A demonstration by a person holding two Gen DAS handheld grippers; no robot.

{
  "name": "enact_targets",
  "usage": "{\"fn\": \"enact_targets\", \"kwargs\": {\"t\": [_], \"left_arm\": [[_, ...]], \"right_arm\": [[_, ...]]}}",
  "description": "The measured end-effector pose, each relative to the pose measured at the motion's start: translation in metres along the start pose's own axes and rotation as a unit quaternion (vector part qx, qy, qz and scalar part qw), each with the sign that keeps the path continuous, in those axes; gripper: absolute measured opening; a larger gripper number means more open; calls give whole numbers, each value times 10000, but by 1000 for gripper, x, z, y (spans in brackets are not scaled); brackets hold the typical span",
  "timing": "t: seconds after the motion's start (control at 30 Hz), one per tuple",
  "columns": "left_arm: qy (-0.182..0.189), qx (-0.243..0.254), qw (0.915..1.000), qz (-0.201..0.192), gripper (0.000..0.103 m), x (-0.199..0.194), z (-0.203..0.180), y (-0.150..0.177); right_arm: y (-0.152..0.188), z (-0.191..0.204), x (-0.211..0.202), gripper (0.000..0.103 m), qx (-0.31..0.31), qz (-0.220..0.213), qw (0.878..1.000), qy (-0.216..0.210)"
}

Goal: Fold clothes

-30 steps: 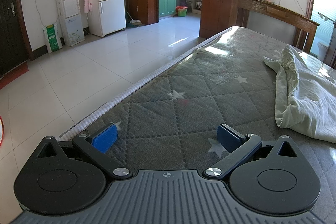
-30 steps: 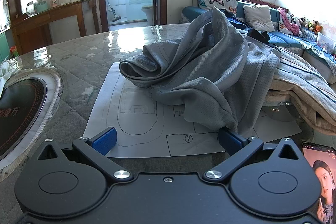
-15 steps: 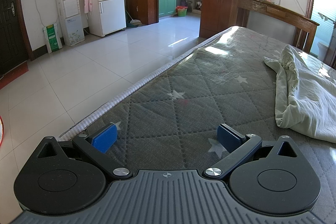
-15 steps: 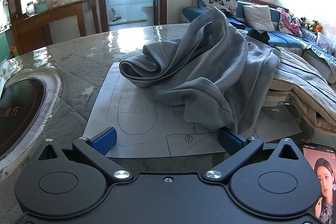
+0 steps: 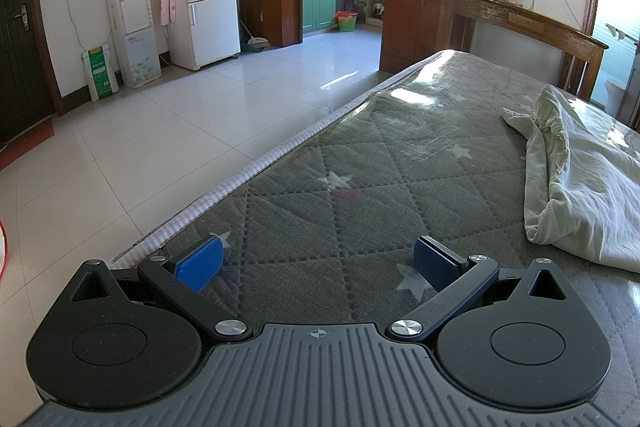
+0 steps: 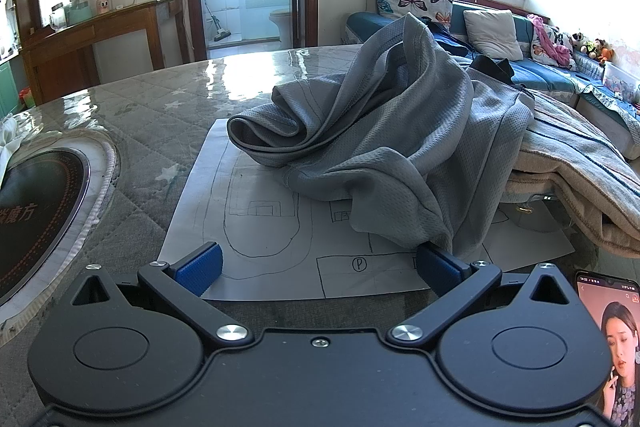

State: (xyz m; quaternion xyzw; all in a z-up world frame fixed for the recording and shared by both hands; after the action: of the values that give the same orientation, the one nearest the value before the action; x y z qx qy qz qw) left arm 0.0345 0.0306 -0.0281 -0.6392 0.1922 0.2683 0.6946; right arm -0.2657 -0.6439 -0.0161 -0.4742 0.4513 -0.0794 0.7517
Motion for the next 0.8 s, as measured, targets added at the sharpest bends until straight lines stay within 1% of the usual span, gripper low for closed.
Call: {"fn": "enact_targets", "kwargs": {"t": [0.8], "left_arm": [[-4, 3, 10000, 1, 103, 0, 0, 0]], "right_arm": [[0, 0, 0, 103, 0, -1, 10000, 1]]}}
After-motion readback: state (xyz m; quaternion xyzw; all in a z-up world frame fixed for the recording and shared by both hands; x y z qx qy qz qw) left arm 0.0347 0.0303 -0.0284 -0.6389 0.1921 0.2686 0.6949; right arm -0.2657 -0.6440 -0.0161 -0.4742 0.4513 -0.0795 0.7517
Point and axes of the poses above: each gripper's, at about its wrist camera, not at the fingertips, and x roughly the way its jaws point, z to its left, y to its underside, the point moved 8 cm from there along x, roughly the way its jaws point, and after that the axes turned 9 degrees about x, right-handed, at the moved point
